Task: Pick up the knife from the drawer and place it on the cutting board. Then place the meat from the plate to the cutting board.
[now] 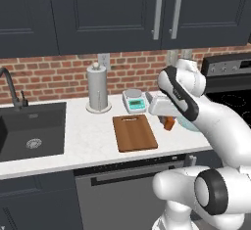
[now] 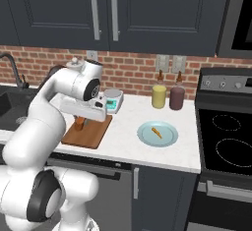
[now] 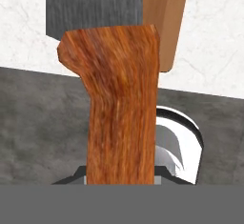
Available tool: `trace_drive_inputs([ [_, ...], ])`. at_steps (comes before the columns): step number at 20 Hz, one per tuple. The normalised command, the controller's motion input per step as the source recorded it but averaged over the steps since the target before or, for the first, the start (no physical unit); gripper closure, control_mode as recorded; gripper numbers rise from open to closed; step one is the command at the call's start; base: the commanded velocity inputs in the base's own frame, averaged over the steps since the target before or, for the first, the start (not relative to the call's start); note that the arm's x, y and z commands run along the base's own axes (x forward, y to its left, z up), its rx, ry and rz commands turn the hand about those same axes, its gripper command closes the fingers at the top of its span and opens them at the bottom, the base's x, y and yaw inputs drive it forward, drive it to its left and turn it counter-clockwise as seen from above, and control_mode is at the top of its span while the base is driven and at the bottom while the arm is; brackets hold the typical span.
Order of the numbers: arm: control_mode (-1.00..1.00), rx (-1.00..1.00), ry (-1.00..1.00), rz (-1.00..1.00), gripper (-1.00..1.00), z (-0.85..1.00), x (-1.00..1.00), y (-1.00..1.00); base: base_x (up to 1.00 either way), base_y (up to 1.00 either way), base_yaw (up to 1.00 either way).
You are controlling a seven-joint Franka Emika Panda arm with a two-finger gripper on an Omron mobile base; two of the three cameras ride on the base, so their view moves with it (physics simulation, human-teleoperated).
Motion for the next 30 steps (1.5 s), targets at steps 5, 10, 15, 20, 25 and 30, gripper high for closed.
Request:
trace_drive_inputs([
  [5, -1.0, -0.06, 0.04, 0.0, 1.0, -0.37, 0.46, 0.06, 0.0, 0.0, 0.0],
  [10, -1.0, -0.24, 0.01, 0.0, 1.0, -0.29, 0.39, 0.43, 0.0, 0.0, 0.0],
  [15, -1.0, -0.12, 0.03, -0.07, 1.0, -0.26, 0.2, 0.43, 0.0, 0.0, 0.0],
  [20, -1.0, 0.01, 0.08, -0.02, 1.0, -0.42, 0.38, 0.16, 0.0, 0.0, 0.0],
  [25, -1.0, 0.12, 0.09, 0.0, 1.0, -0.54, 0.52, 0.04, 0.0, 0.0, 0.0],
  [30, -1.0, -0.02, 0.02, 0.0, 1.0, -0.27, 0.47, 0.3, 0.0, 0.0, 0.0],
])
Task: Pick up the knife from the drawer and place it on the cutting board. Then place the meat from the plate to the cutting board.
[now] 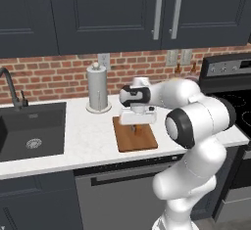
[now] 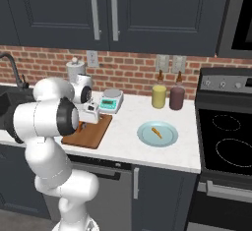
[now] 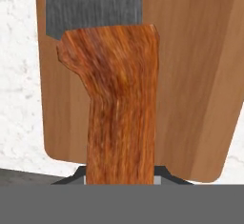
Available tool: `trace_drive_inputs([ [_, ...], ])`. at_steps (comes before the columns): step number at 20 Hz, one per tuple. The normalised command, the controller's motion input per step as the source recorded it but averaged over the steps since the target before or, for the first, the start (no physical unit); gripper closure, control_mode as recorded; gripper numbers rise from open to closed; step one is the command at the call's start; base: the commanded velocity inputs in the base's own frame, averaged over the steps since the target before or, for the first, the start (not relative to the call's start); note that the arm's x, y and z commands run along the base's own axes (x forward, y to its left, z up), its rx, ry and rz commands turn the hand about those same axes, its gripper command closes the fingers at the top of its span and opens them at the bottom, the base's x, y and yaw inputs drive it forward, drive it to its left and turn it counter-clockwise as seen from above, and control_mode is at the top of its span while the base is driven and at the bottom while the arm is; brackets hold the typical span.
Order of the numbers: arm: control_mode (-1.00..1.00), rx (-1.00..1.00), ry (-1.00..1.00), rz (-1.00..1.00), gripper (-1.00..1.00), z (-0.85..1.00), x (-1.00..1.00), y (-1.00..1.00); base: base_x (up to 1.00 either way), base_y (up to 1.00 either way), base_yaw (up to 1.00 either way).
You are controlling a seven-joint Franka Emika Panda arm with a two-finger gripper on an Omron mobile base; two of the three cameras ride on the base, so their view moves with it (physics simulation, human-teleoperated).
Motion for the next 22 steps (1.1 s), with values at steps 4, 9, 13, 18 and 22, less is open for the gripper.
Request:
trace_drive_inputs([
  [4, -1.0, -0.07, 0.03, 0.0, 1.0, -0.02, 0.5, 0.31, 0.0, 0.0, 0.0],
  [9, -1.0, -0.03, 0.05, 0.0, 1.0, 0.0, 0.37, 0.15, 0.0, 0.0, 0.0],
  [13, -1.0, 0.03, 0.03, 0.0, 1.0, -0.07, 0.07, 0.0, 0.0, 0.0, 0.0],
  [18, -1.0, 0.01, 0.0, 0.0, 1.0, -0.21, -0.05, 0.0, 0.0, 0.0, 0.0],
  [22, -1.0, -0.01, 0.0, 0.0, 1.0, -0.25, -0.26, 0.08, 0.0, 0.0, 0.0],
])
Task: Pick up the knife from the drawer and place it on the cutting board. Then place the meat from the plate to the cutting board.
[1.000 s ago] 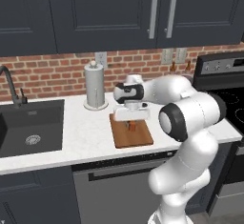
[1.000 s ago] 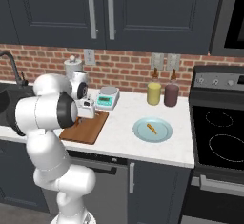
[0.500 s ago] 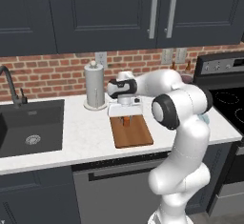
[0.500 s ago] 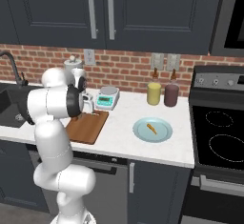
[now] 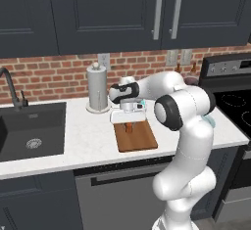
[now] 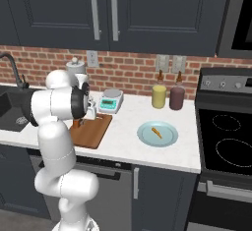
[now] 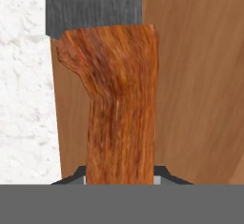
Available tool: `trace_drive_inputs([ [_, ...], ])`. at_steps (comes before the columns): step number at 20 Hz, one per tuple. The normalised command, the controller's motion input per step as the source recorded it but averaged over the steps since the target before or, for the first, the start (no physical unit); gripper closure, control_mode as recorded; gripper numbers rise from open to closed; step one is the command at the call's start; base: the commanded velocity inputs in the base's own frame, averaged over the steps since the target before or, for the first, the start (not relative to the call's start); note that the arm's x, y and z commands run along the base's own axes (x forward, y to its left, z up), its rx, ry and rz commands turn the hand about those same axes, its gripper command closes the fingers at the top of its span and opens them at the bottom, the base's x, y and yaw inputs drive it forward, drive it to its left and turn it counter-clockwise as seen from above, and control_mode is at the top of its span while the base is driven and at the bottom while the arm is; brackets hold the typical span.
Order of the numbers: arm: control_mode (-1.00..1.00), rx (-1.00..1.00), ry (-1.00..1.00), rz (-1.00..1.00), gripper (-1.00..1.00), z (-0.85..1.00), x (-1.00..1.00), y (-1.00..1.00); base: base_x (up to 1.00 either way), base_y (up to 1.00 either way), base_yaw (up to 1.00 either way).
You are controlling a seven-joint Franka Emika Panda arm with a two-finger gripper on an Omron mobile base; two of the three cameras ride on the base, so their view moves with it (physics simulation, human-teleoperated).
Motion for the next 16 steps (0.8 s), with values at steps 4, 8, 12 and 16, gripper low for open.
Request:
trace_drive_inputs([
  [4, -1.0, 0.0, 0.02, 0.0, 1.0, -0.26, -0.06, 0.01, 0.0, 0.0, 0.0],
  [8, -1.0, 0.0, 0.02, 0.0, 1.0, -0.23, -0.03, 0.0, 0.0, 0.0, 0.0],
  [12, -1.0, 0.0, 0.03, 0.0, 1.0, -0.23, -0.02, 0.0, 0.0, 0.0, 0.0],
  [16, -1.0, 0.0, 0.08, 0.0, -1.0, -0.28, 0.0, 0.0, 0.0, 0.0, 0.0],
])
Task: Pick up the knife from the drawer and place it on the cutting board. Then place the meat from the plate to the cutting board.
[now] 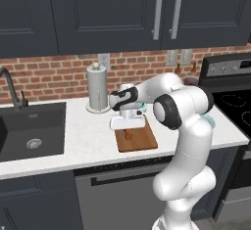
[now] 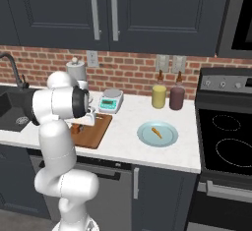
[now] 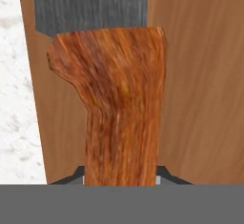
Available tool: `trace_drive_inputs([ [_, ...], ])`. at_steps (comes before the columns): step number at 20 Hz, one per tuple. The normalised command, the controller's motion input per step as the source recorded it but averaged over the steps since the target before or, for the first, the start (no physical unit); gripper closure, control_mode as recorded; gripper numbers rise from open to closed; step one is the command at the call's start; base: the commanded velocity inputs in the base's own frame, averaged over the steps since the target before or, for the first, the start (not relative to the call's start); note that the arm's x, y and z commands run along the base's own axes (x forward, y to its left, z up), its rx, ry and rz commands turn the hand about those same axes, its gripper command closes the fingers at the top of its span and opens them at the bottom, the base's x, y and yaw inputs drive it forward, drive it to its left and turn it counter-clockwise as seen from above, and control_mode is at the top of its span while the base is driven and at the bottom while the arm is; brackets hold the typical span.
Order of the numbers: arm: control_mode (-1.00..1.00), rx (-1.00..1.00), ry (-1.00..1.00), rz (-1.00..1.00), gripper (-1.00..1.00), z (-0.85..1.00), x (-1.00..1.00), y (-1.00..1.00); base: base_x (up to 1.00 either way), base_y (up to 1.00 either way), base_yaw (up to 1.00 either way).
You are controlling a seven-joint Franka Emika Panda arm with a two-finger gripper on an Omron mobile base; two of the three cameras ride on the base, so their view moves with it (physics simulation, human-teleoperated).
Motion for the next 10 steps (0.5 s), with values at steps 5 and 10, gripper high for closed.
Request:
trace_drive_inputs([
  [5, -1.0, -0.02, 0.03, 0.02, -1.0, -0.2, -0.04, 0.12, 0.0, 0.0, 0.0],
  [10, -1.0, -0.01, 0.0, 0.0, -1.0, -0.03, -0.02, 0.0, 0.0, 0.0, 0.0],
])
